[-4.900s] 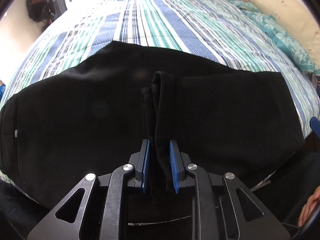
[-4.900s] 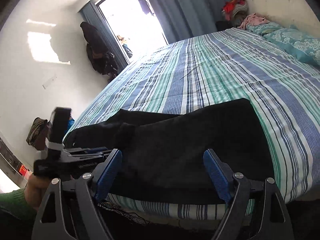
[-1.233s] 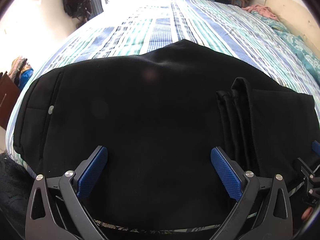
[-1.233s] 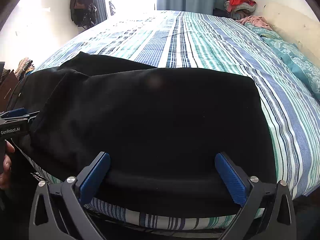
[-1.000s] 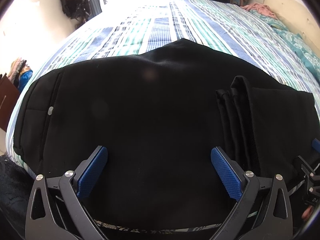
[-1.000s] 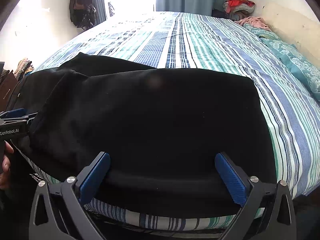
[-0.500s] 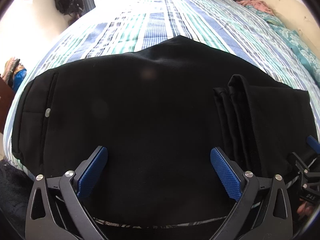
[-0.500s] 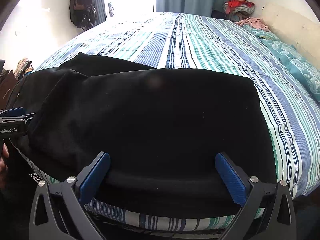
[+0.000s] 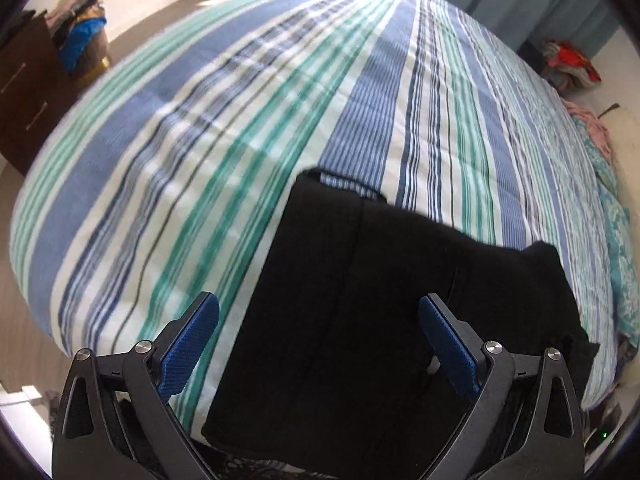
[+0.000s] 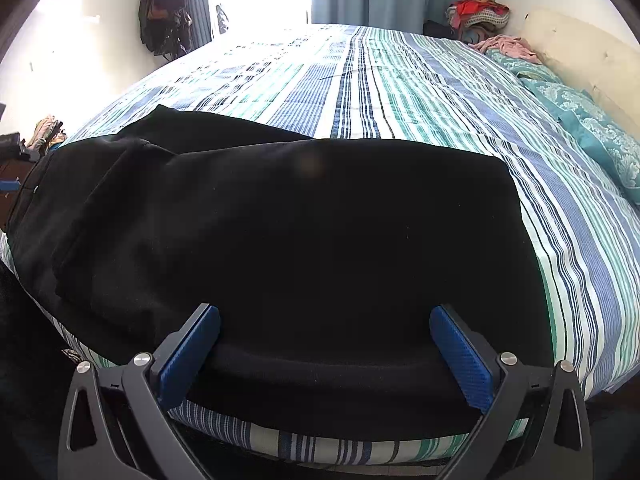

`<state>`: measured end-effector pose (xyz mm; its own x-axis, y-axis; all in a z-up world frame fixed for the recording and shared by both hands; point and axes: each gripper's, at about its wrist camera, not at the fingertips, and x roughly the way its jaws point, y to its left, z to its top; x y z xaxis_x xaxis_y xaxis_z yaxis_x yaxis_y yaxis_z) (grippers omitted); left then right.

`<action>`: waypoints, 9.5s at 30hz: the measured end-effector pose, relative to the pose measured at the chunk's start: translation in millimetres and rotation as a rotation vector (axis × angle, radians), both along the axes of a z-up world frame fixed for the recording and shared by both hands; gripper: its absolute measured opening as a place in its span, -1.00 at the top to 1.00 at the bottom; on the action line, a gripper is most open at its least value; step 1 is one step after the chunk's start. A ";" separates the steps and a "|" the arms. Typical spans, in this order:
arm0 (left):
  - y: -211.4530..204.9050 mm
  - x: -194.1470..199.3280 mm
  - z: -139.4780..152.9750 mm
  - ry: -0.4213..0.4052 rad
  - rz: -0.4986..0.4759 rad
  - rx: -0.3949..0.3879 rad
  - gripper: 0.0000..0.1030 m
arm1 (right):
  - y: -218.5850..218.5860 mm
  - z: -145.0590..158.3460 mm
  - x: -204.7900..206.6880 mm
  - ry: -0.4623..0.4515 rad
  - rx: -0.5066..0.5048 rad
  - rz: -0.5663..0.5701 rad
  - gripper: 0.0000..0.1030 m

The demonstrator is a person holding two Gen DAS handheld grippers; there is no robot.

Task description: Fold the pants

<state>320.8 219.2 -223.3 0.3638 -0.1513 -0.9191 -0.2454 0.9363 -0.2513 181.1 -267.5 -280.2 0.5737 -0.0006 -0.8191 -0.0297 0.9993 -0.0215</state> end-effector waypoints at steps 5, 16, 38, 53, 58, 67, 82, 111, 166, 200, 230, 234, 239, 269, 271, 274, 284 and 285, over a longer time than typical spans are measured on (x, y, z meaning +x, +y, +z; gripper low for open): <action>-6.4 -29.2 -14.3 0.007 -0.090 -0.094 -0.61 | -0.3 -0.1 0.2 -0.001 0.001 -0.001 -1.00; -13.5 -58.6 70.3 -0.048 -0.036 -0.252 0.69 | 0.9 0.2 6.4 0.008 -0.003 -0.016 -1.00; -355.0 -38.7 55.1 0.014 -0.584 -0.209 0.13 | -33.3 20.5 -15.7 0.006 0.167 -0.054 -1.00; -154.3 -80.4 61.0 -0.186 -0.156 -0.068 -0.32 | 1.3 57.7 3.4 -0.060 0.494 0.458 -0.93; -140.0 -98.3 26.7 -0.134 -0.069 -0.060 -0.30 | 2.2 37.3 47.6 0.066 0.473 0.488 -0.91; -131.3 -92.8 17.4 -0.121 -0.067 -0.045 -0.31 | 7.7 22.7 59.6 0.224 0.585 0.616 -0.80; -117.6 -89.7 7.3 -0.089 -0.013 -0.070 -0.31 | 40.6 22.3 83.6 0.328 0.468 0.436 0.60; -241.3 -111.2 60.8 -0.268 -0.400 0.075 -0.33 | -177.2 44.6 18.4 0.170 0.552 -0.116 0.58; -295.3 -120.4 45.9 -0.229 -0.486 0.274 -0.65 | -86.9 84.5 -73.9 -0.045 0.107 -0.199 -0.43; -302.5 -35.5 2.9 -0.040 -0.524 -0.255 0.35 | -179.0 -11.2 47.4 0.295 0.738 0.054 -0.24; -257.8 114.7 12.8 -0.191 -0.336 0.312 -0.74 | -86.7 -1.9 255.9 0.241 0.483 -0.056 -0.12; -254.5 80.3 39.1 -0.276 -0.375 0.355 -0.76 | -95.5 30.1 231.1 0.169 0.429 -0.038 -0.30; -250.8 26.1 52.5 -0.273 -0.356 0.300 -0.80 | -96.7 62.6 168.9 0.090 0.293 -0.040 -0.88; -236.8 -123.4 138.2 -0.366 -0.196 0.331 -0.92 | 15.4 152.7 -35.9 -0.076 0.056 -0.153 -1.00; -239.6 -126.5 139.0 -0.352 -0.228 0.356 -0.92 | 18.2 153.5 -40.9 -0.059 0.054 -0.166 -1.00; -243.7 -132.2 142.2 -0.350 -0.258 0.401 -0.92 | 23.6 157.6 -50.4 -0.048 0.062 -0.163 -0.99; -251.5 -145.1 148.3 -0.349 -0.306 0.369 -0.92 | 45.0 175.8 -63.6 -0.090 0.010 -0.115 -0.99; -252.5 -145.7 147.1 -0.344 -0.310 0.362 -0.92 | 46.5 175.2 -63.7 -0.092 0.010 -0.112 -0.99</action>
